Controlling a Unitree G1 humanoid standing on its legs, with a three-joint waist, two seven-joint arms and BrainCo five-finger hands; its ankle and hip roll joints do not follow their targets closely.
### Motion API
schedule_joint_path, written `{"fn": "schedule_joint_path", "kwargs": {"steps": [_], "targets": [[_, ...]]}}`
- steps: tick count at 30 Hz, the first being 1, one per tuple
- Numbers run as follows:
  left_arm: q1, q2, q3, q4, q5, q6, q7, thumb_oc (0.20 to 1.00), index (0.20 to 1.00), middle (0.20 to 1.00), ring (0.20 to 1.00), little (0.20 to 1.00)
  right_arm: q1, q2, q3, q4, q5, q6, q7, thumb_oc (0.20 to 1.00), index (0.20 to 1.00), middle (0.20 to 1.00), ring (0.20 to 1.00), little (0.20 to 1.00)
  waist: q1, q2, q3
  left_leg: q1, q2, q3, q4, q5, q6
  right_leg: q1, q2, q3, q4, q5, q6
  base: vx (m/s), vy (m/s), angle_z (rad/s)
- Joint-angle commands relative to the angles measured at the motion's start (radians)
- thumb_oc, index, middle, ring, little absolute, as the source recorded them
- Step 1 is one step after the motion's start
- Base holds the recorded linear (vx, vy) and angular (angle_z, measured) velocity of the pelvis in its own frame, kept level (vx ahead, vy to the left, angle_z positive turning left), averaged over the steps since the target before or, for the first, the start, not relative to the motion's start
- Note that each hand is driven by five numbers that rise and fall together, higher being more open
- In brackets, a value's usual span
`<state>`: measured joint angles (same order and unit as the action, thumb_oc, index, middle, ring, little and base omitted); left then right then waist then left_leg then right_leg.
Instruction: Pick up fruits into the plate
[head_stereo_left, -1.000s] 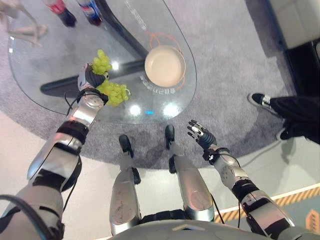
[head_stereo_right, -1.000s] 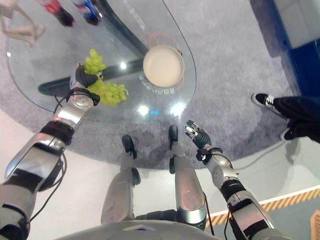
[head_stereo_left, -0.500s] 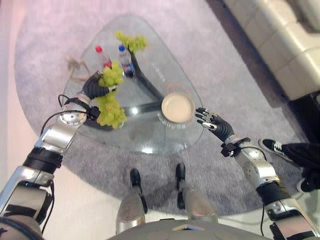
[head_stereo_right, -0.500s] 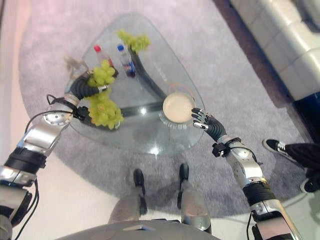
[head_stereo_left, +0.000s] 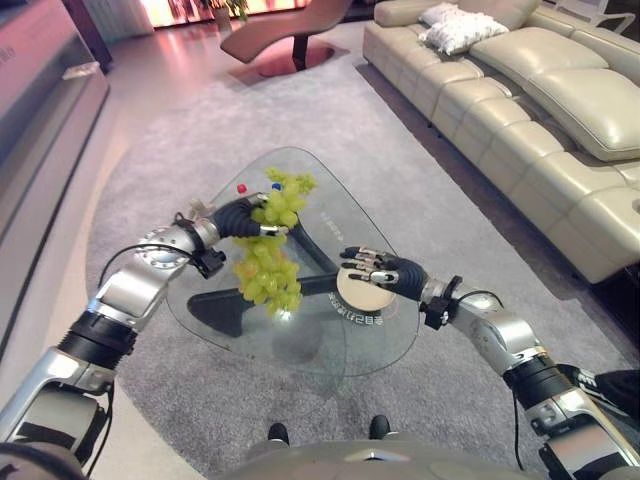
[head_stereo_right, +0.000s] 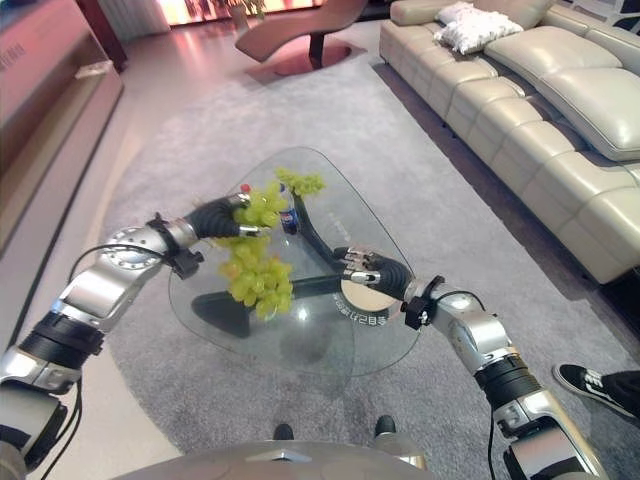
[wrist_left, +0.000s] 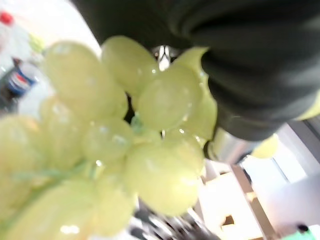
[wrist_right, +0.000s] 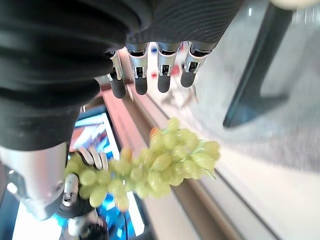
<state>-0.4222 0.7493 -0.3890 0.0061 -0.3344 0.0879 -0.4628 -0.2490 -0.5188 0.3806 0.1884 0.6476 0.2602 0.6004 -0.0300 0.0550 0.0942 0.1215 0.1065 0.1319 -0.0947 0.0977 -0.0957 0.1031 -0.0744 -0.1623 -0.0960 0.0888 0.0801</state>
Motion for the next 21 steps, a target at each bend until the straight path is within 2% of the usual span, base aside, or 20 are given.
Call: {"fn": "schedule_joint_path", "kwargs": {"steps": [1, 6, 12, 21], "targets": [[-0.051, -0.012, -0.023, -0.042, -0.078, -0.022, -0.007, 0.200, 0.200, 0.200, 0.200, 0.200, -0.036, 0.045, 0.039, -0.055, 0.086, -0.021, 0.023, 1.000, 1.000, 1.000, 1.000, 1.000, 0.004, -0.040, -0.058, 0.031, -0.065, 0.003, 0.007, -0.067, 0.034, 0.042, -0.021, -0.036, 0.009, -0.019, 0.029, 0.03, 0.027, 0.13], [-0.070, -0.066, -0.082, -0.087, -0.111, -0.016, 0.000, 0.200, 0.200, 0.200, 0.200, 0.200, -0.046, 0.090, 0.098, -0.061, 0.094, -0.011, 0.004, 1.000, 1.000, 1.000, 1.000, 1.000, 0.005, -0.033, -0.062, 0.036, -0.069, -0.001, 0.007, -0.070, 0.037, 0.049, -0.023, -0.041, 0.009, -0.021, 0.029, 0.03, 0.018, 0.02], [-0.101, -0.149, -0.133, -0.123, -0.142, 0.028, 0.012, 0.200, 0.200, 0.200, 0.200, 0.200, -0.055, 0.147, 0.143, -0.044, 0.110, -0.008, -0.016, 1.000, 1.000, 1.000, 1.000, 1.000, 0.002, -0.030, -0.058, 0.044, -0.071, 0.000, 0.007, -0.077, 0.042, 0.055, -0.024, -0.047, 0.009, -0.023, 0.029, 0.01, 0.002, 0.00], [-0.099, -0.189, -0.160, -0.140, -0.147, 0.043, 0.032, 0.200, 0.200, 0.200, 0.200, 0.200, -0.057, 0.169, 0.176, -0.071, 0.148, -0.004, -0.031, 1.000, 1.000, 1.000, 1.000, 1.000, -0.001, -0.037, -0.050, 0.052, -0.075, 0.003, 0.007, -0.081, 0.049, 0.057, -0.022, -0.038, 0.009, -0.022, 0.028, 0.00, 0.000, 0.00]]}}
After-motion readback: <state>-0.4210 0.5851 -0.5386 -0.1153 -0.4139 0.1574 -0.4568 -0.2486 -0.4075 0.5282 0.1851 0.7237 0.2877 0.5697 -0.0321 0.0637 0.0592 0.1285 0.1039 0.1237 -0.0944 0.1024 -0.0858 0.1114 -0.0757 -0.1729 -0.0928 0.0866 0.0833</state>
